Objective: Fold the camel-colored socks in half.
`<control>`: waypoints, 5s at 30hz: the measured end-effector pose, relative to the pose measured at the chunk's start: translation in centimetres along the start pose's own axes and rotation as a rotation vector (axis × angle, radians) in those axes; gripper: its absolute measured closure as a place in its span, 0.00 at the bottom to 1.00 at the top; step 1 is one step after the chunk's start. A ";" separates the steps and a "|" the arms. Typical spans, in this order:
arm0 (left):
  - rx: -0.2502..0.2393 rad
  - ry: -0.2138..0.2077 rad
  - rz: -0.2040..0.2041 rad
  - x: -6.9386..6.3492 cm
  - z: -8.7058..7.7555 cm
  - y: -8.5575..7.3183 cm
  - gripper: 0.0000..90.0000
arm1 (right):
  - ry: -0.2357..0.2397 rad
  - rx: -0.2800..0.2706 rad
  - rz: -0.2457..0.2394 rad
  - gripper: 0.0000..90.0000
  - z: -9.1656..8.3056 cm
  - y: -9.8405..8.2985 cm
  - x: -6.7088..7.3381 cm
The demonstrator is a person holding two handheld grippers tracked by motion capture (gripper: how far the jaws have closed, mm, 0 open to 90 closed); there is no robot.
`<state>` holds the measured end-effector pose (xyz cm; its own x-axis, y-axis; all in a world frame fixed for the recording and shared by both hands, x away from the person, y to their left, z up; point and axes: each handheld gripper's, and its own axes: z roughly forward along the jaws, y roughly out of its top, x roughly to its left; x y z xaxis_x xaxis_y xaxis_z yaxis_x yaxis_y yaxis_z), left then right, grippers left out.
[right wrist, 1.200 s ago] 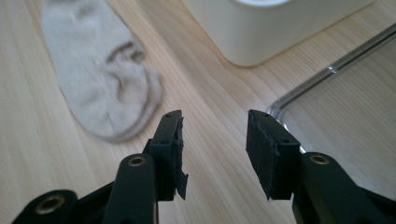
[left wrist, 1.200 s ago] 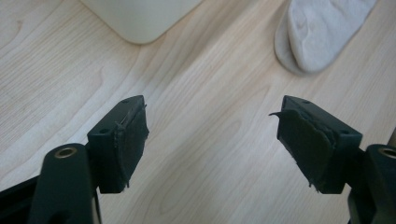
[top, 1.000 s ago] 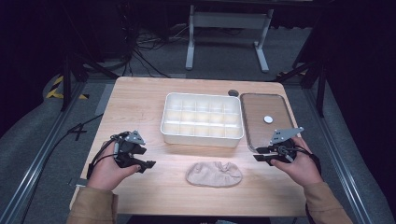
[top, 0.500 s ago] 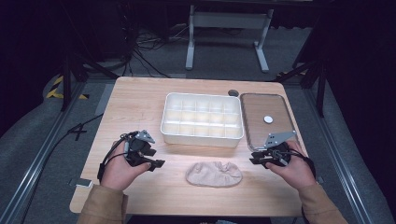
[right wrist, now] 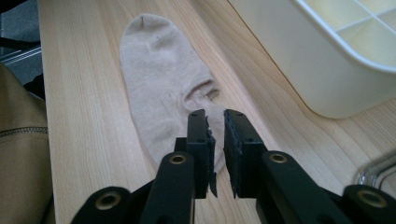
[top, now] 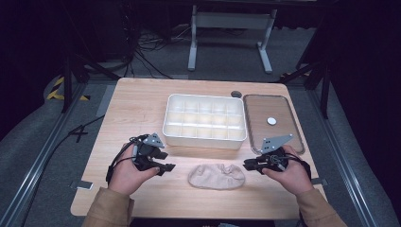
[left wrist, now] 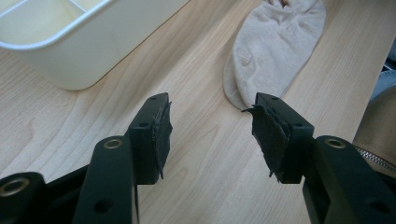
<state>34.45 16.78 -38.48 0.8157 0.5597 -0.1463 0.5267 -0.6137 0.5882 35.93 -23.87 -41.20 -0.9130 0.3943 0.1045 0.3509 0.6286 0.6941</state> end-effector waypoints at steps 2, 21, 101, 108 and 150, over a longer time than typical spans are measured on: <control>-0.014 0.005 -0.005 -0.1 -0.1 0.0 0.53 | 0.007 -0.004 -0.012 0.92 0.2 0.4 0.5; -0.004 0.007 -0.010 -0.4 0.5 -0.7 0.50 | 0.039 -0.036 -0.076 1.00 5.6 2.2 3.5; 0.121 -0.068 -0.005 -2.6 5.6 1.2 0.90 | -0.016 0.078 -0.065 0.99 7.9 -0.2 4.4; 0.043 -0.112 0.002 -3.2 5.7 2.1 0.84 | -0.003 0.035 -0.061 0.99 8.2 -0.4 5.0; -0.050 -0.240 0.021 -3.3 7.0 3.5 0.82 | -0.017 -0.017 -0.030 0.98 6.2 -1.7 5.0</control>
<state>35.33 8.87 -41.53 0.8629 0.3953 -0.3147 0.5014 -0.5919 0.6311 32.08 -18.81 -46.30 -0.9194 0.3868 0.0709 0.3194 0.6294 0.7084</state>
